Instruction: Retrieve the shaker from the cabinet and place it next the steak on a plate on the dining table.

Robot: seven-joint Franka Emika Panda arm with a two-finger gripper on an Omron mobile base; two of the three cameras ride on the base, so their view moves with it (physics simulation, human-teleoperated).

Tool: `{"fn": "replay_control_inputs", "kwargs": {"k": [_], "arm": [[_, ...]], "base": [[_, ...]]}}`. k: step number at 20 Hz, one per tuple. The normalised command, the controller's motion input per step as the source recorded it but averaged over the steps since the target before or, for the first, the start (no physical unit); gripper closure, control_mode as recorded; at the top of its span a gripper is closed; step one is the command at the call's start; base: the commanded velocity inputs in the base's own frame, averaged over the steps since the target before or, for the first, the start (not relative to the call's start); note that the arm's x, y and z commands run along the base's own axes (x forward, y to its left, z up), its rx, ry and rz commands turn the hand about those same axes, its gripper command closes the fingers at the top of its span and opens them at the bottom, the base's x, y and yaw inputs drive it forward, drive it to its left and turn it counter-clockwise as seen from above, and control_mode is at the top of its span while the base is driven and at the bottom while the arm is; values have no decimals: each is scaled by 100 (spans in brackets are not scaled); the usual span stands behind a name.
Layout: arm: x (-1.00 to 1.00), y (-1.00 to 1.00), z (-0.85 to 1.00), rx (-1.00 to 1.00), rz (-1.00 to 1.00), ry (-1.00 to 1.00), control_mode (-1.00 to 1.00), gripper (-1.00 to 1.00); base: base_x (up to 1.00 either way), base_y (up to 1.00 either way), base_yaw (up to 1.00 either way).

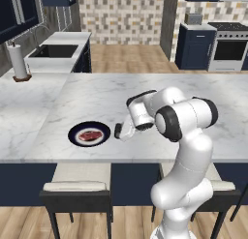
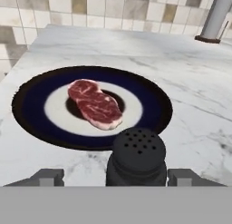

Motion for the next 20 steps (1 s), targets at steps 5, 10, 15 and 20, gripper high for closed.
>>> {"fn": "replay_control_inputs", "kwargs": {"k": [5,10,15,20], "arm": [[-24,-16,0,2,-1,0,-100,-100],[0,-28,0,0,-4,0,-100,-100],[5,-31,0,0,-5,0,-100,-100],[0,-37,3,2,-7,0,-100,-100]], "base": [[0,0,0],[0,0,0],[0,0,0],[0,0,0]]}}
